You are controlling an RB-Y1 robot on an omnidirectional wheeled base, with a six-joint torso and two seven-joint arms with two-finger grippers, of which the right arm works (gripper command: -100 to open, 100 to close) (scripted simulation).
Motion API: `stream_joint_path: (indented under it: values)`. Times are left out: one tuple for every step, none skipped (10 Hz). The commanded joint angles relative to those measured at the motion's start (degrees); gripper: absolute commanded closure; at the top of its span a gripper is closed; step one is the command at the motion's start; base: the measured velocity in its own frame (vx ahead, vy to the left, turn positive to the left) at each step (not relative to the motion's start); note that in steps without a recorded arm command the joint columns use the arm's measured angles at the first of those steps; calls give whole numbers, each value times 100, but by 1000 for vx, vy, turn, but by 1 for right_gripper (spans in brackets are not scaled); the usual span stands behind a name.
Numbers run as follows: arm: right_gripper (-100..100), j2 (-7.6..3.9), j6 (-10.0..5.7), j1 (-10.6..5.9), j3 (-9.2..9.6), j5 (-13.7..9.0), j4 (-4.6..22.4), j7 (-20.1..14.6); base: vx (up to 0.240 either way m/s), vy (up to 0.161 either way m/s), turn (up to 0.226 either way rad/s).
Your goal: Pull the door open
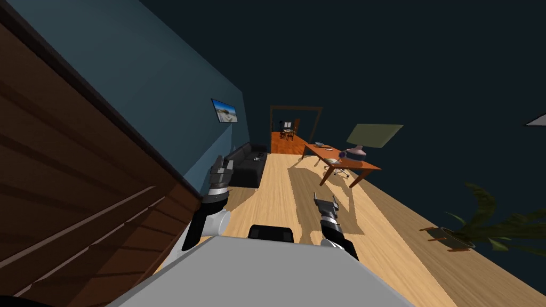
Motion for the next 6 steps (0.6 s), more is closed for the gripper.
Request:
stream_joint_path:
  values:
    - [-100, -29, -43, -39, 43, -167, 130, -72, 8, -12, -267]
    - [-100, -74, -74, -42, 76, -321, 216, -137, 6, -9, -279]
    - [-100, -97, -90, -43, 92, -398, 259, -170, 3, -4, -171]
    - [-100, -142, -121, -46, 125, -552, 345, -236, 4, -9, -263]
    - [-100, -165, -136, -48, 141, -628, 388, -268, 5, -5, -199]
    - [-100, -210, -167, -51, 174, -782, 474, -334, 7, -11, -304]
